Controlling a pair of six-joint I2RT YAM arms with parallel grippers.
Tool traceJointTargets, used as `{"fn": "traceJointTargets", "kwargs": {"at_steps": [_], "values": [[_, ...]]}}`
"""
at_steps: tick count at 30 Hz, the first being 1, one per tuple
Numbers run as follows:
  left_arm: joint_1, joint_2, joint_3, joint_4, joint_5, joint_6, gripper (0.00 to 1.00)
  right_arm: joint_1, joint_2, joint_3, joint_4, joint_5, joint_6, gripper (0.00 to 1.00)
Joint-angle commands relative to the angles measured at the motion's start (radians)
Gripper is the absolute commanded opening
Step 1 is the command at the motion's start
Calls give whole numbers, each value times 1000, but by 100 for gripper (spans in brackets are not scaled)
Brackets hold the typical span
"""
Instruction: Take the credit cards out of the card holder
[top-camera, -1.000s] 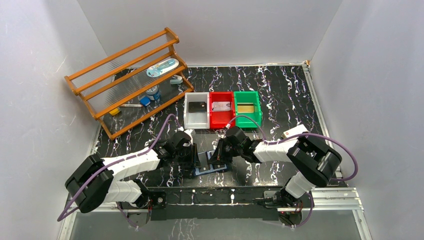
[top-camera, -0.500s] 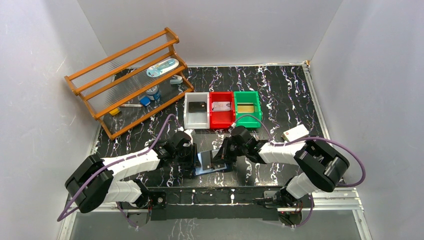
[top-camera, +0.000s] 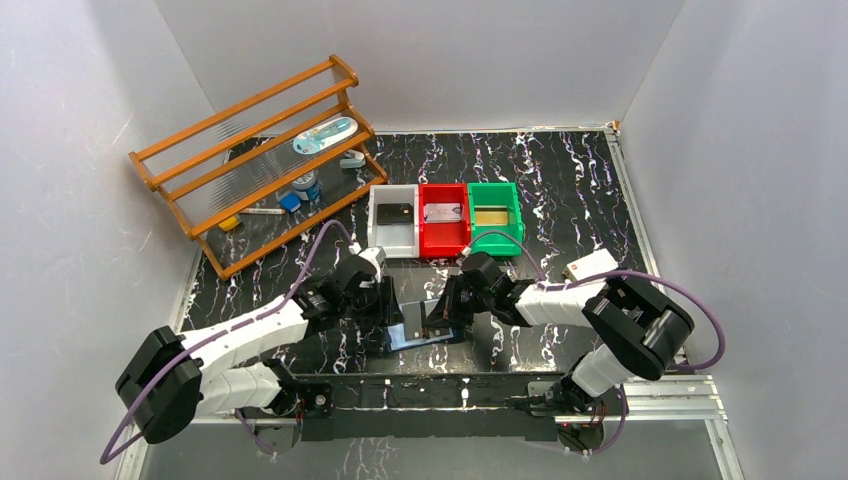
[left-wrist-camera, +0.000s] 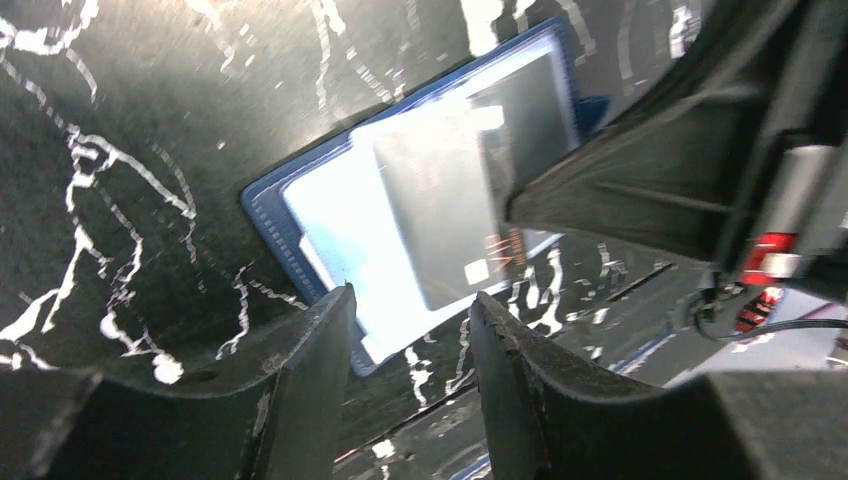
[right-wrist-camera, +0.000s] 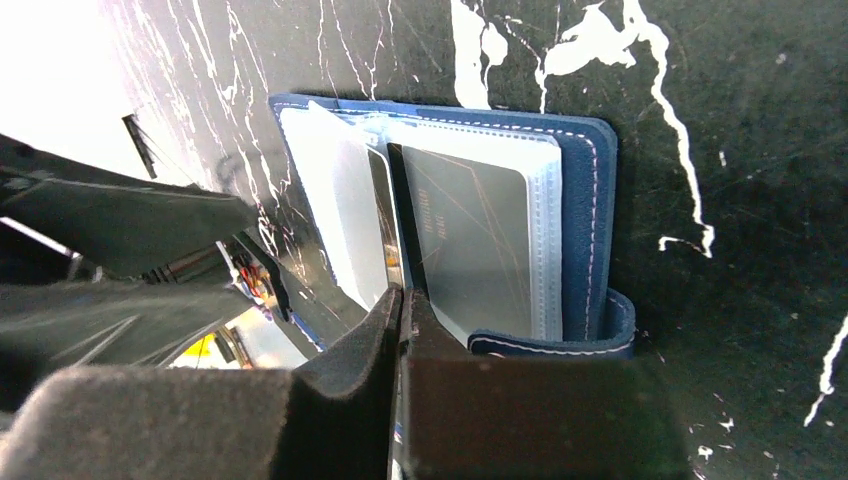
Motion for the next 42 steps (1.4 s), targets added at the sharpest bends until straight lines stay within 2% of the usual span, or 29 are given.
{"fn": "traceJointTargets", "kwargs": {"at_steps": [1, 6, 12, 18, 26, 32, 34, 38, 42], "values": [[5, -25, 57, 56, 42, 9, 46, -4, 12, -9, 34, -6, -8, 8], [4, 62, 20, 196, 161, -50, 47, -4, 18, -7, 34, -9, -12, 9], [4, 160, -9, 152, 121, -53, 46, -4, 15, -8, 39, -9, -13, 10], [4, 214, -48, 189, 151, -49, 42, -6, 27, -15, 68, -21, -3, 12], [4, 197, -38, 104, 84, -24, 38, -13, 21, -48, 129, -29, 38, 22], [4, 193, -44, 97, 82, -19, 37, -16, 49, -74, 232, -59, 76, 30], [4, 194, -44, 99, 84, -20, 36, -16, 67, -76, 256, -73, 79, 29], [4, 188, -45, 93, 80, -19, 36, -16, 62, -92, 286, -71, 92, 19], [5, 163, -43, 63, 49, -17, 35, -21, 0, -98, 195, -13, 58, 9]]}}
